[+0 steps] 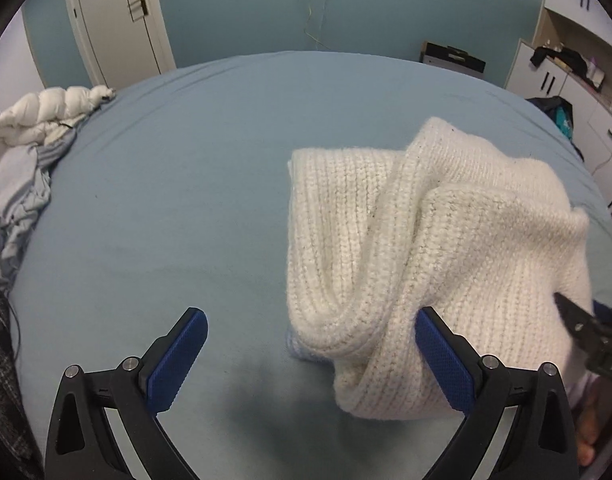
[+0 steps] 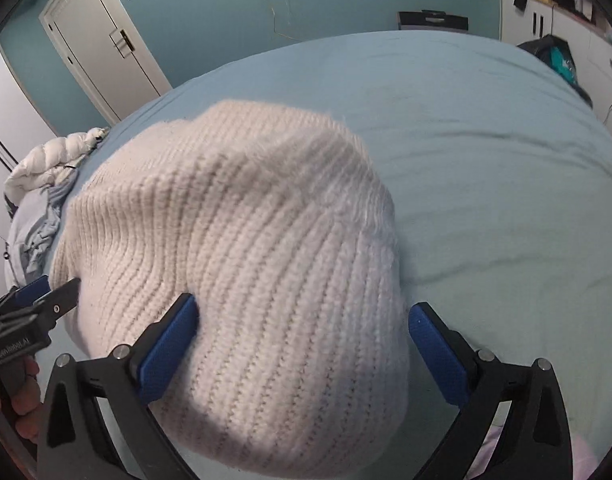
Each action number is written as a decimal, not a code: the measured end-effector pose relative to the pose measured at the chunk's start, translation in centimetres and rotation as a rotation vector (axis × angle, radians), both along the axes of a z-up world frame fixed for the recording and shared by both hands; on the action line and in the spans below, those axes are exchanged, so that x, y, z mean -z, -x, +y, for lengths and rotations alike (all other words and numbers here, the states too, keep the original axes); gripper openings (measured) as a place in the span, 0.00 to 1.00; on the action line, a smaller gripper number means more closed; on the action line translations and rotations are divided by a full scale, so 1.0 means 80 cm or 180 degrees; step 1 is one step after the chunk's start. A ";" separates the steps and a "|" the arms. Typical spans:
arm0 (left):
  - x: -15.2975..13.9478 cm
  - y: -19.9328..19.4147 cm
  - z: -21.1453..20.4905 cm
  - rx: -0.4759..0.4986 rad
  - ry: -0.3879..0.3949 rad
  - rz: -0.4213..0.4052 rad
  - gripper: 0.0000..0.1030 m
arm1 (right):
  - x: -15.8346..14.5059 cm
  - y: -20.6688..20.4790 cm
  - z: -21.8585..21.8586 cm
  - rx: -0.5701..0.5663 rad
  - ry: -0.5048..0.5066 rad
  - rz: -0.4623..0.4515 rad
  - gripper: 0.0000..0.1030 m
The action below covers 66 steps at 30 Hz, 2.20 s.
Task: Fold small clothes
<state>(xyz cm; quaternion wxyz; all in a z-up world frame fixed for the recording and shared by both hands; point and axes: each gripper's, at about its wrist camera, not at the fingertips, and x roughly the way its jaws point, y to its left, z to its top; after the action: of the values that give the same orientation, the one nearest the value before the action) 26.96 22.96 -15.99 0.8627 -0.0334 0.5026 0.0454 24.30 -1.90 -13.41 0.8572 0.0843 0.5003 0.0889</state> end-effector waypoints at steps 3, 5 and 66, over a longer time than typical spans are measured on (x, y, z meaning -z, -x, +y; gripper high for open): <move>-0.013 -0.001 0.002 0.0016 0.0062 0.0001 1.00 | -0.005 0.002 -0.008 -0.0011 0.0028 -0.0030 0.97; -0.030 0.001 0.003 0.0055 0.0162 -0.0137 1.00 | -0.003 0.003 -0.010 -0.0003 0.0108 -0.0102 0.97; 0.087 -0.164 0.097 0.0800 0.3410 0.0082 0.64 | 0.107 -0.091 -0.128 -0.0788 -0.3065 0.0595 0.81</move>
<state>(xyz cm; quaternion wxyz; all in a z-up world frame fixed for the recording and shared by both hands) 40.11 30.72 -22.97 0.7175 -0.4070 0.4661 -0.3198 31.58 -12.15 -21.94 0.6556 0.4178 0.4833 0.4025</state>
